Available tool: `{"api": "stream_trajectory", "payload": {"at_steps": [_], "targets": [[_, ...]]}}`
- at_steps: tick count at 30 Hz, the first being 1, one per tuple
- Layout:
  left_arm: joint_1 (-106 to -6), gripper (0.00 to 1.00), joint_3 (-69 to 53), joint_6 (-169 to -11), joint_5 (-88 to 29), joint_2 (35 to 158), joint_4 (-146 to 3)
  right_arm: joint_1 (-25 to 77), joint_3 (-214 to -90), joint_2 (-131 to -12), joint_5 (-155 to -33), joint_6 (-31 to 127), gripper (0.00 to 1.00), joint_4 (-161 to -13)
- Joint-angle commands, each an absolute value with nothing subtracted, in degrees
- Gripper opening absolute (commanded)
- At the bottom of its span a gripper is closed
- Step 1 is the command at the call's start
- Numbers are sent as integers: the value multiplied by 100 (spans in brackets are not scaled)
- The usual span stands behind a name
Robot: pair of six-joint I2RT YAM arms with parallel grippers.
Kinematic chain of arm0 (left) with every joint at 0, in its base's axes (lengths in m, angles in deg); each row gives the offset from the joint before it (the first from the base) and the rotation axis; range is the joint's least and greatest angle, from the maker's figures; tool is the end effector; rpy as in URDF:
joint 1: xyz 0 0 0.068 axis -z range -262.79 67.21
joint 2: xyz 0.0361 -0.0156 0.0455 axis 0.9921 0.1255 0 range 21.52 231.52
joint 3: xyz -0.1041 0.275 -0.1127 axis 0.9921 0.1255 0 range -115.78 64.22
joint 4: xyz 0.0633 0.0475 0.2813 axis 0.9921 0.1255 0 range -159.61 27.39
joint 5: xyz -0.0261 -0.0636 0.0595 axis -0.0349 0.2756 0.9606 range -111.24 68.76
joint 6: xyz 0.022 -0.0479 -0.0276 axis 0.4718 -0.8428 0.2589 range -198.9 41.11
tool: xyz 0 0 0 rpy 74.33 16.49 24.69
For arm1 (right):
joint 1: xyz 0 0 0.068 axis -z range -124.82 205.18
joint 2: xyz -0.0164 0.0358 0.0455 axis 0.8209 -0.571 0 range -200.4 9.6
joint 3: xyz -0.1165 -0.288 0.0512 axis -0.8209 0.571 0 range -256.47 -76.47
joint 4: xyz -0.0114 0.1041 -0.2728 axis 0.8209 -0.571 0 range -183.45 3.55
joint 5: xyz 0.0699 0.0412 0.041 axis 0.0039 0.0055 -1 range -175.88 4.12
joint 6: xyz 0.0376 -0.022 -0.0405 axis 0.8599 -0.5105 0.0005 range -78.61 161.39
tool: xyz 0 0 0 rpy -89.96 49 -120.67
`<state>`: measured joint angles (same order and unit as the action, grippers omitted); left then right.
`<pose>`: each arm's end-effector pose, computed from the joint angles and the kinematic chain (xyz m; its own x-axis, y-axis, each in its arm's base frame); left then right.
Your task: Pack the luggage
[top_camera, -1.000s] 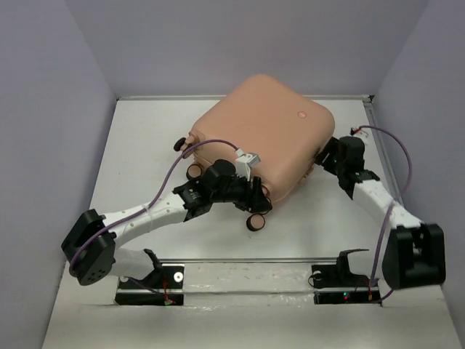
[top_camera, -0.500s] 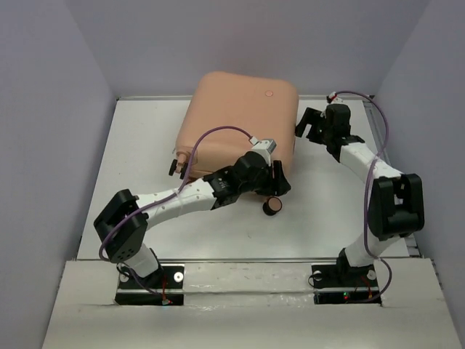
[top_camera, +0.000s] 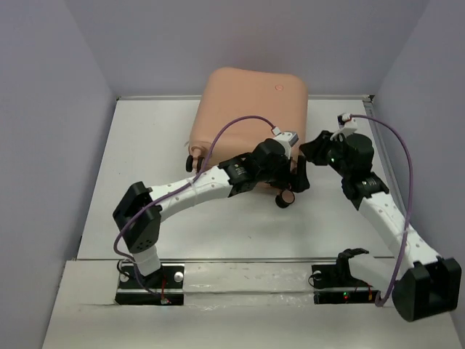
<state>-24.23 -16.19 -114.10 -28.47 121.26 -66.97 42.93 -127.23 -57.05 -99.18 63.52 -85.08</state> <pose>0.2366 -0.3975 0.3372 -0.6825 0.0199 -0.7306 0.6287 0.5256 -0.5731 0.2854 0.0723 0.3482 -0.3868 0.2912 -0.8750 -0.3006 0.8572 0.4181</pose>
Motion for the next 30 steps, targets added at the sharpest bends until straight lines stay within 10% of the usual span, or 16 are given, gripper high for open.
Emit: {"api": "stream_trajectory", "payload": {"at_steps": [1,11,14,18,27,30], "targets": [[-2389,99,-1826,-10298,-3120,10592,-6716,4261,-11325,-4290,-10125,6766,32,-8865],[-4601,99,830,-10149,-1448,7067,-4723,4261,-9731,-2179,-10776,7232,28,-8733],[-5227,99,1121,-9789,-1685,7169,-4562,4261,-9581,-2037,-10873,7268,63,-8707],[-5458,99,1210,-9490,-1676,7670,-4850,4261,-9545,-2011,-10855,7198,75,-8838],[-5747,99,665,-9278,-2098,8953,-5334,4208,-8983,-2863,-10839,7303,59,-7646],[-5950,85,708,-9278,-2484,9112,-5483,4208,-8877,-3038,-10724,7268,52,-7012]]}}
